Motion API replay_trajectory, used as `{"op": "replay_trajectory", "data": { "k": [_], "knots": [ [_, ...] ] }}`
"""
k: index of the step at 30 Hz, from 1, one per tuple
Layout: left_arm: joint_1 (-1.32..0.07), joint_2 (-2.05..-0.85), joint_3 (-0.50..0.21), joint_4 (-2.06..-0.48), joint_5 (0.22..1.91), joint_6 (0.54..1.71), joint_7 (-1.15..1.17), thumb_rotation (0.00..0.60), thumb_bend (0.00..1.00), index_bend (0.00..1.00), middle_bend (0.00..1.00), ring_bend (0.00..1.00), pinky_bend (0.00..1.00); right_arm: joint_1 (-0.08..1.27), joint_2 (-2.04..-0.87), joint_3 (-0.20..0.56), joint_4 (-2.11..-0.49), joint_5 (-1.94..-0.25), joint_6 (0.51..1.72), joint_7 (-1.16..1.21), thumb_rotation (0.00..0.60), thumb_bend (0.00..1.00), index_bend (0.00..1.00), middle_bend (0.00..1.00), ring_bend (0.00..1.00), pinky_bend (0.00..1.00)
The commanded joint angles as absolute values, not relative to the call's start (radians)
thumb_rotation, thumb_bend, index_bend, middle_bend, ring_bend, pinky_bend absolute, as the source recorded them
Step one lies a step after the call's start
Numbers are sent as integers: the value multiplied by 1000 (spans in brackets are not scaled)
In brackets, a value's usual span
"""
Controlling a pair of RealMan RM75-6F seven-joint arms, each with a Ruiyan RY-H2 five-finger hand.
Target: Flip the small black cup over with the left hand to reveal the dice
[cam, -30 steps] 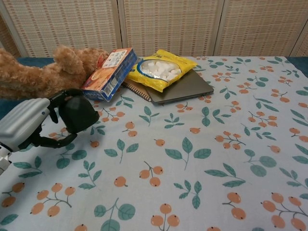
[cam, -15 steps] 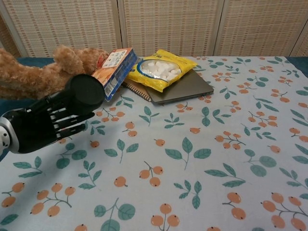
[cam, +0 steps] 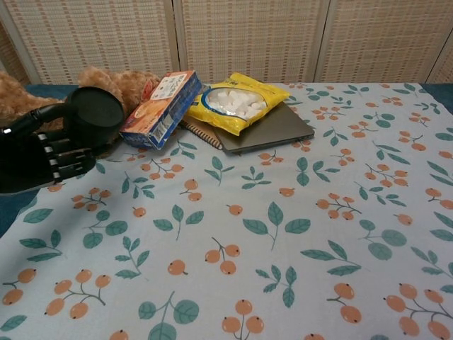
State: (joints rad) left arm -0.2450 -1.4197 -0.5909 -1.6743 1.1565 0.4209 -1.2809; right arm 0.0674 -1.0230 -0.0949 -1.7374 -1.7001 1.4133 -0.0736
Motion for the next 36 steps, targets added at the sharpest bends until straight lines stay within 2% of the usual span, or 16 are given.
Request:
{"op": "replay_trajectory", "data": {
  "k": [1, 3, 6, 10, 12, 17, 19, 24, 27, 32, 34, 36],
  "knots": [
    [-223, -1561, -426, -1531, 1481, 875, -798, 600, 844, 566, 649, 494, 503, 68, -1023, -98, -1738, -1705, 1412, -75, 600, 224, 0, 0, 0, 0],
    [-235, -1593, -381, -1473, 1560, 958, -673, 600, 845, 569, 651, 495, 502, 68, -1025, -98, -1738, -1706, 1410, -82, 600, 224, 0, 0, 0, 0],
    [-263, -1674, -320, -1293, 1702, 1122, -391, 600, 844, 569, 652, 494, 500, 61, -1037, -89, -1740, -1687, 1417, -117, 600, 224, 0, 0, 0, 0],
    [-290, -1756, -266, -1101, 1792, 1254, -188, 600, 839, 565, 656, 494, 493, 57, -1032, -92, -1745, -1691, 1423, -112, 600, 224, 0, 0, 0, 0],
    [-308, -1786, -234, -1002, 1829, 1291, -85, 600, 839, 563, 656, 494, 492, 56, -1031, -95, -1745, -1698, 1426, -110, 600, 224, 0, 0, 0, 0],
    [-323, -1817, -205, -918, 1847, 1309, 27, 600, 833, 560, 656, 494, 497, 57, -1030, -99, -1745, -1705, 1422, -107, 600, 224, 0, 0, 0, 0],
    [-334, -1859, -186, -840, 1858, 1345, 119, 600, 827, 560, 656, 494, 492, 62, -1028, -103, -1745, -1709, 1413, -103, 600, 224, 0, 0, 0, 0],
    [-346, -1898, -167, -777, 1821, 1372, 118, 600, 782, 544, 644, 486, 457, 61, -1025, -102, -1744, -1708, 1416, -97, 600, 224, 0, 0, 0, 0],
    [-349, -1906, -144, -753, 1810, 1382, 128, 600, 685, 459, 591, 453, 422, 62, -1025, -102, -1744, -1709, 1415, -97, 600, 224, 0, 0, 0, 0],
    [-345, -1924, -129, -742, 1764, 1392, 123, 600, 530, 193, 432, 354, 380, 62, -1027, -103, -1745, -1709, 1413, -102, 600, 224, 0, 0, 0, 0],
    [-339, -1915, -129, -775, 1728, 1359, 136, 600, 500, 77, 357, 282, 340, 61, -1028, -103, -1745, -1710, 1416, -103, 600, 224, 0, 0, 0, 0],
    [-337, -1896, -124, -824, 1706, 1336, 151, 600, 485, 14, 312, 223, 293, 60, -1029, -101, -1744, -1710, 1420, -104, 600, 224, 0, 0, 0, 0]
  ]
}}
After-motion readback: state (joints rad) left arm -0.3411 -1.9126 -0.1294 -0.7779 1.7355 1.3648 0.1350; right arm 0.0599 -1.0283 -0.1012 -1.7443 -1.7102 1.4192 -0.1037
